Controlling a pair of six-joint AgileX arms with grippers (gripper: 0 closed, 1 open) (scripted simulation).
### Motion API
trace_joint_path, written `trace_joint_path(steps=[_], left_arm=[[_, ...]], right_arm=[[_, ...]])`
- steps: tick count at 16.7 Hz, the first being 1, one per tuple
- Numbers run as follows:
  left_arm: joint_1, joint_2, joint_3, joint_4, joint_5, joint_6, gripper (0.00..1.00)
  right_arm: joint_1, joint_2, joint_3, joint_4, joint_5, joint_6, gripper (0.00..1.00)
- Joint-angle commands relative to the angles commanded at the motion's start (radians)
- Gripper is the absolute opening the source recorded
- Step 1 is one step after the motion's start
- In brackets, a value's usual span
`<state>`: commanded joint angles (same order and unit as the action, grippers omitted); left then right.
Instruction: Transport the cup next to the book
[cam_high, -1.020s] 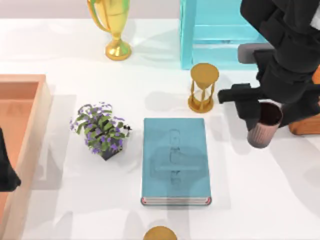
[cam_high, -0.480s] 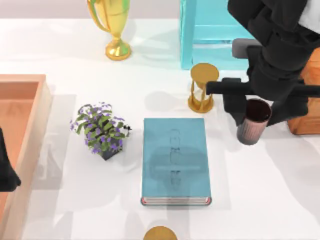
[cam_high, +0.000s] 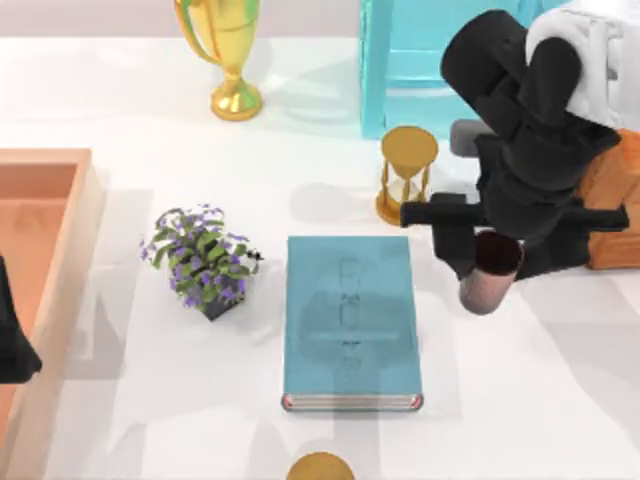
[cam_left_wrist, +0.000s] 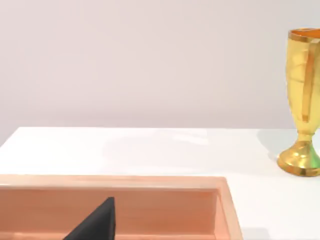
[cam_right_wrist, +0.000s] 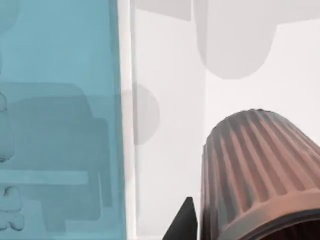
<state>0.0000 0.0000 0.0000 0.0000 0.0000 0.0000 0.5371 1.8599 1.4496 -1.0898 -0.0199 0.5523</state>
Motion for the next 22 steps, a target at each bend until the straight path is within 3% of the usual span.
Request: trace_joint_path(steps=[6, 19, 22], left_arm=[[0.0, 0.0, 0.0, 0.0, 0.0, 0.0, 1.0], [0.0, 0.0, 0.0, 0.0, 0.0, 0.0, 1.0], [0.0, 0.0, 0.0, 0.0, 0.0, 0.0, 1.0]], right_arm=[[0.001, 0.011, -0.046, 0.05, 0.001, 0.002, 0.0], [0.001, 0.011, -0.046, 0.05, 0.001, 0.002, 0.98], [0.001, 0.011, -0.046, 0.05, 0.001, 0.002, 1.0]])
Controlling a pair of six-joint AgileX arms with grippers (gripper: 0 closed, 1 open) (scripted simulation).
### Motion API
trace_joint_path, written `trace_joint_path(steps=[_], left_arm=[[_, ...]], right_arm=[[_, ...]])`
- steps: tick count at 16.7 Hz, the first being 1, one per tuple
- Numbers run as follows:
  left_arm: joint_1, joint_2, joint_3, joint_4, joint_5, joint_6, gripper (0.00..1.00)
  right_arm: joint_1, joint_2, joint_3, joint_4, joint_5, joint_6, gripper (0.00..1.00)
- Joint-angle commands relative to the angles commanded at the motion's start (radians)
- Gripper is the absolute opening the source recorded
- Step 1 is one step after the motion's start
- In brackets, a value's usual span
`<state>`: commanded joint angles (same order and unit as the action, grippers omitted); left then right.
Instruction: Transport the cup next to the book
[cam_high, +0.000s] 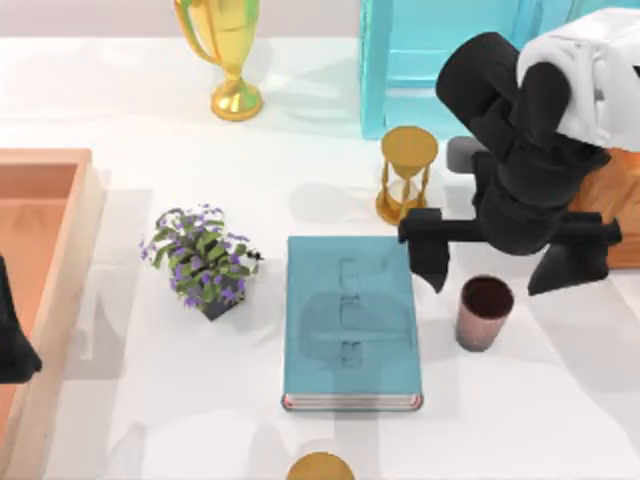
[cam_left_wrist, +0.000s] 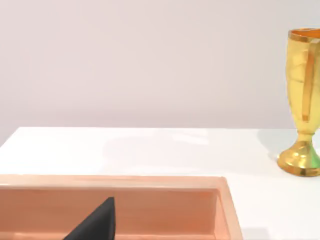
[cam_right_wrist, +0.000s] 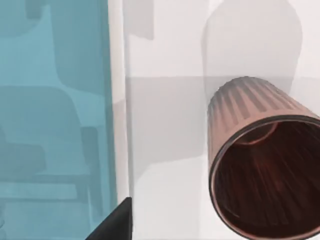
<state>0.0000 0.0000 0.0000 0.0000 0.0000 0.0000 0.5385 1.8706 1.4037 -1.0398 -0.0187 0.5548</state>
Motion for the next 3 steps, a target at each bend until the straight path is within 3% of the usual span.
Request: trace_joint_path(steps=[3], left_arm=[[0.0, 0.0, 0.0, 0.0, 0.0, 0.0, 1.0]], right_arm=[[0.0, 0.0, 0.0, 0.0, 0.0, 0.0, 1.0]])
